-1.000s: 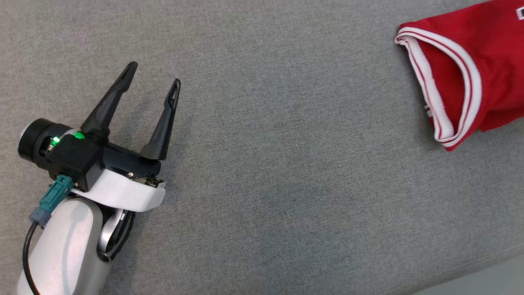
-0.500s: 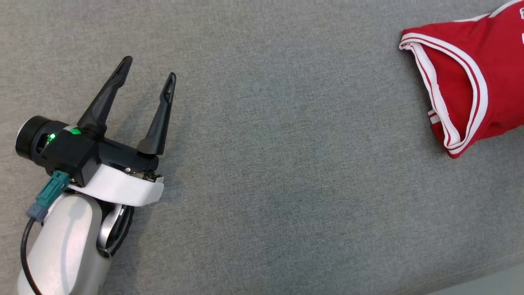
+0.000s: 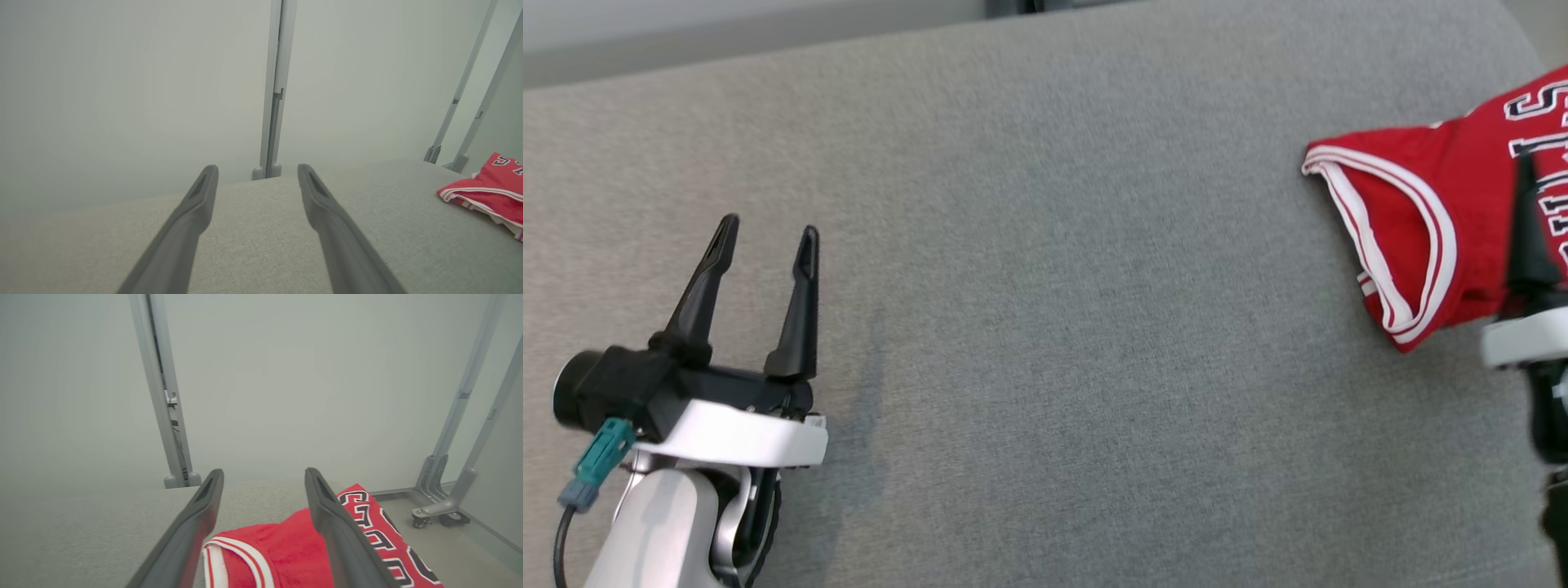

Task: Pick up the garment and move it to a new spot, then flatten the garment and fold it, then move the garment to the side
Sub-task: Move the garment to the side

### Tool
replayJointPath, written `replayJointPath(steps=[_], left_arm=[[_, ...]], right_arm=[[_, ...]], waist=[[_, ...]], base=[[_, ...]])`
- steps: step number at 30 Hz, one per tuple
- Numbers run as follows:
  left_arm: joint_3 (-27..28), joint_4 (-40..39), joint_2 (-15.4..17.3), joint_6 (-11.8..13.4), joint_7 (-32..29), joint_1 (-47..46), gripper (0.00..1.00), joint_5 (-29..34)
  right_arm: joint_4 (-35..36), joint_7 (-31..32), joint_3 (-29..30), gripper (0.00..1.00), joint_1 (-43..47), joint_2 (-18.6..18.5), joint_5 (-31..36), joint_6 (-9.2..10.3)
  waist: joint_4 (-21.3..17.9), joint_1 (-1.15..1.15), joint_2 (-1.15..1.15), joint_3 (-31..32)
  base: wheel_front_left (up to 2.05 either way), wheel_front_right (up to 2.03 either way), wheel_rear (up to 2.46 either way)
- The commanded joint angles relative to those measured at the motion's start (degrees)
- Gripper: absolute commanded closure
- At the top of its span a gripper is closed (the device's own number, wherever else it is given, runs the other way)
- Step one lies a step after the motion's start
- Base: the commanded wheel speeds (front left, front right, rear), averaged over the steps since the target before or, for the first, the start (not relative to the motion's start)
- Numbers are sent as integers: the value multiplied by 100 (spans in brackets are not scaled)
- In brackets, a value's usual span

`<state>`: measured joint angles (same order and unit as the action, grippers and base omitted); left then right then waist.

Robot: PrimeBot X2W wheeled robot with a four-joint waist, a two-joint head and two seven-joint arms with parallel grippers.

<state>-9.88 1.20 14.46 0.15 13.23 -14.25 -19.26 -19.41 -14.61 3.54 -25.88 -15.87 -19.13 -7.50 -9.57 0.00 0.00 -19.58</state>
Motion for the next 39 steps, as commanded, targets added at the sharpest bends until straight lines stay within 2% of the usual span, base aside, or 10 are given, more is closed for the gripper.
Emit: replayJointPath(steps=[1, 5, 11, 17, 24, 39], left_arm=[[42, 10, 17, 33, 26, 47, 0, -27], [150, 27, 16, 112, 40, 336, 0, -146], [301, 28, 58, 235, 46, 717, 0, -253], [398, 107, 158, 280, 19, 1078, 0, -326], [314, 236, 281, 200, -13, 1369, 0, -291], [222, 204, 407, 229, -188, 1724, 0, -365]], right_arm=[[87, 43, 14, 0, 81, 34, 63, 1], [736, 261, -130, 0, 540, 551, 311, 1], [1326, 641, -357, 0, 1142, 968, 658, 0], [1497, 801, -451, 0, 1635, 1117, 859, 0], [1564, 913, -325, 0, 2089, 1174, 1074, 1], [1773, 1060, -122, 0, 2655, 1243, 1036, 0]], waist=[[173, 0, 0, 299], [356, 0, 0, 623], [682, 0, 0, 1040], [945, 0, 0, 1445], [1172, 0, 0, 1852], [1066, 0, 0, 2174]], base=[[0, 0, 0], [0, 0, 0], [0, 0, 0], [0, 0, 0], [0, 0, 0], [0, 0, 0]])
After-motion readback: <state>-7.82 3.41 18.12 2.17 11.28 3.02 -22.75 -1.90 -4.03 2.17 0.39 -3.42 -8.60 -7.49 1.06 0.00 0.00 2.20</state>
